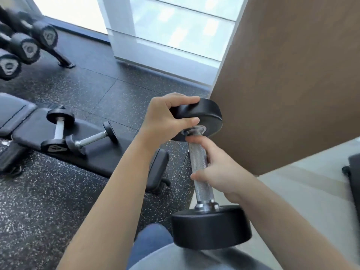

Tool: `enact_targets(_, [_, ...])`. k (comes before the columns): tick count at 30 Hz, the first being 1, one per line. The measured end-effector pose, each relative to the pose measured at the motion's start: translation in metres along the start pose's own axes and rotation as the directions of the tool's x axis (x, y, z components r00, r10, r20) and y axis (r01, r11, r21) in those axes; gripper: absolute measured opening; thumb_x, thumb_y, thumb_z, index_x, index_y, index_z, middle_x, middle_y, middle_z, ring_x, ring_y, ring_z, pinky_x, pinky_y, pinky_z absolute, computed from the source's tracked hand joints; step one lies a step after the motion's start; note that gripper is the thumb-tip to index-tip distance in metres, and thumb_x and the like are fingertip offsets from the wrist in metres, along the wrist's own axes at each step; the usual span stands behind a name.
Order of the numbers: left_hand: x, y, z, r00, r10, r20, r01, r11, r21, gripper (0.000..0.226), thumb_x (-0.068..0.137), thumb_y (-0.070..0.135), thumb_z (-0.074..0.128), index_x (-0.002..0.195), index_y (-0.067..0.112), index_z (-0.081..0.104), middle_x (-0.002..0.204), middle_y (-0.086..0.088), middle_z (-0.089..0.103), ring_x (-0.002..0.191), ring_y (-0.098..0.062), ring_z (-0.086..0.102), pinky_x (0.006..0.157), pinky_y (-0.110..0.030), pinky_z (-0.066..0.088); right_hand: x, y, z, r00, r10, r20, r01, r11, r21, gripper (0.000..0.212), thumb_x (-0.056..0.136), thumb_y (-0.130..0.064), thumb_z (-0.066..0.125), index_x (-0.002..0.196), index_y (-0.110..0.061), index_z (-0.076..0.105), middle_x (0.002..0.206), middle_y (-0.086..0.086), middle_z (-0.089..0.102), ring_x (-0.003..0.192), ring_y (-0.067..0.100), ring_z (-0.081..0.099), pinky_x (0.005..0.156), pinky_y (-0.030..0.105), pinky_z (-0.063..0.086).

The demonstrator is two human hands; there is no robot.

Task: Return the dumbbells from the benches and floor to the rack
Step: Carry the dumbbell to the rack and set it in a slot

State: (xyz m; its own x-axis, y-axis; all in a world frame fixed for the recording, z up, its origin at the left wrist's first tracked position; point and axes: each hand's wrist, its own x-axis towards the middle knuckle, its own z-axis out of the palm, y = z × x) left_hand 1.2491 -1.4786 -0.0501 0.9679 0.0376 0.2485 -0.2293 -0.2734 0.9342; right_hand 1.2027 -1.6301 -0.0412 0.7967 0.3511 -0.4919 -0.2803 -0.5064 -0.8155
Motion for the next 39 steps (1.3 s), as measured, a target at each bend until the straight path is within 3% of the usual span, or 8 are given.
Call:
enact_targets(4, [0.029,-0.005,0.015,0.991,-0.017,-0.131,0.018,1.0,0.003,0.045,0.061,0.01,0.076,0.103,0.021,0.064,0.093,0.007,0.064,0.086,0.001,0.059,0.079,-0.013,0.043,0.034,-0.007,-0.04,0.995,-0.066,0.081,0.075,0.991,-0.114,0.078,0.072,0.012,0.052,0.117,-0.051,0.043,0.122,-0.003,0.052,0.095,0.031,0.062,0.085,0.045,0.05])
enact_targets(8, [0.06,-0.016,0.02,0.984,-0.051,-0.169,0.058,0.998,0.033,0.049,0.062,0.003,0.077,0.105,0.021,0.062,0.092,0.003,0.064,0.086,-0.003,0.058,0.079,-0.014,0.043,0.067,-0.012,-0.061,0.989,-0.087,0.124,0.102,0.988,-0.119,0.08,0.071,0.011,0.051,0.117,-0.054,0.042,0.126,-0.011,0.048,0.076,0.01,0.056,0.074,0.029,0.052])
enact_targets(12, [0.096,-0.032,0.014,0.981,-0.092,-0.172,0.102,0.994,0.049,0.048,0.062,0.0,0.078,0.103,0.021,0.064,0.091,0.004,0.064,0.085,-0.002,0.058,0.079,-0.013,0.043,0.107,-0.022,-0.071,0.986,-0.068,0.153,0.084,0.991,-0.101,0.08,0.071,0.01,0.053,0.115,-0.055,0.042,0.117,-0.011,0.05,0.08,0.006,0.054,0.081,0.031,0.05])
enact_targets(20, [0.165,-0.055,-0.027,0.965,-0.115,-0.234,0.135,0.988,0.072,0.047,0.062,-0.001,0.078,0.102,0.019,0.065,0.091,0.004,0.063,0.084,-0.002,0.058,0.081,-0.014,0.043,0.187,-0.069,-0.079,0.968,-0.106,0.226,0.127,0.989,-0.078,0.078,0.073,0.012,0.053,0.107,-0.058,0.04,0.12,-0.018,0.041,0.076,-0.005,0.05,0.057,0.008,0.043])
enact_targets(25, [0.194,-0.064,-0.056,0.932,-0.166,-0.323,0.205,0.974,0.093,0.046,0.062,-0.001,0.078,0.101,0.021,0.065,0.091,0.008,0.063,0.083,0.005,0.057,0.08,-0.011,0.043,0.23,-0.102,-0.077,0.937,-0.124,0.328,0.17,0.978,-0.117,0.078,0.074,0.01,0.053,0.116,-0.054,0.04,0.121,-0.014,0.043,0.079,0.004,0.053,0.066,0.016,0.046])
enact_targets(33, [0.207,-0.075,-0.096,0.784,-0.197,-0.589,0.337,0.932,0.136,0.045,0.063,0.0,0.077,0.101,0.02,0.066,0.093,0.006,0.063,0.088,-0.001,0.058,0.082,-0.013,0.042,0.298,-0.144,-0.065,0.792,-0.174,0.585,0.336,0.925,-0.179,0.08,0.074,0.012,0.053,0.128,-0.044,0.039,0.127,-0.017,0.041,0.105,0.007,0.048,0.077,0.017,0.045])
enact_targets(37, [0.206,-0.075,-0.104,0.681,-0.182,-0.709,0.404,0.901,0.157,0.043,0.063,0.0,0.077,0.102,0.016,0.066,0.094,0.001,0.064,0.088,0.001,0.058,0.084,-0.013,0.043,0.321,-0.16,-0.06,0.684,-0.145,0.715,0.389,0.902,-0.189,0.081,0.075,0.012,0.054,0.131,-0.045,0.036,0.13,-0.02,0.038,0.096,0.002,0.051,0.068,0.01,0.044])
enact_targets(39, [0.202,-0.075,-0.106,0.621,-0.173,-0.765,0.434,0.888,0.151,0.042,0.063,0.0,0.078,0.101,0.014,0.067,0.095,-0.001,0.065,0.087,0.001,0.058,0.083,-0.012,0.043,0.329,-0.164,-0.056,0.639,-0.136,0.757,0.412,0.892,-0.188,0.08,0.077,0.011,0.055,0.133,-0.043,0.036,0.135,-0.019,0.038,0.112,0.001,0.043,0.078,0.01,0.039])
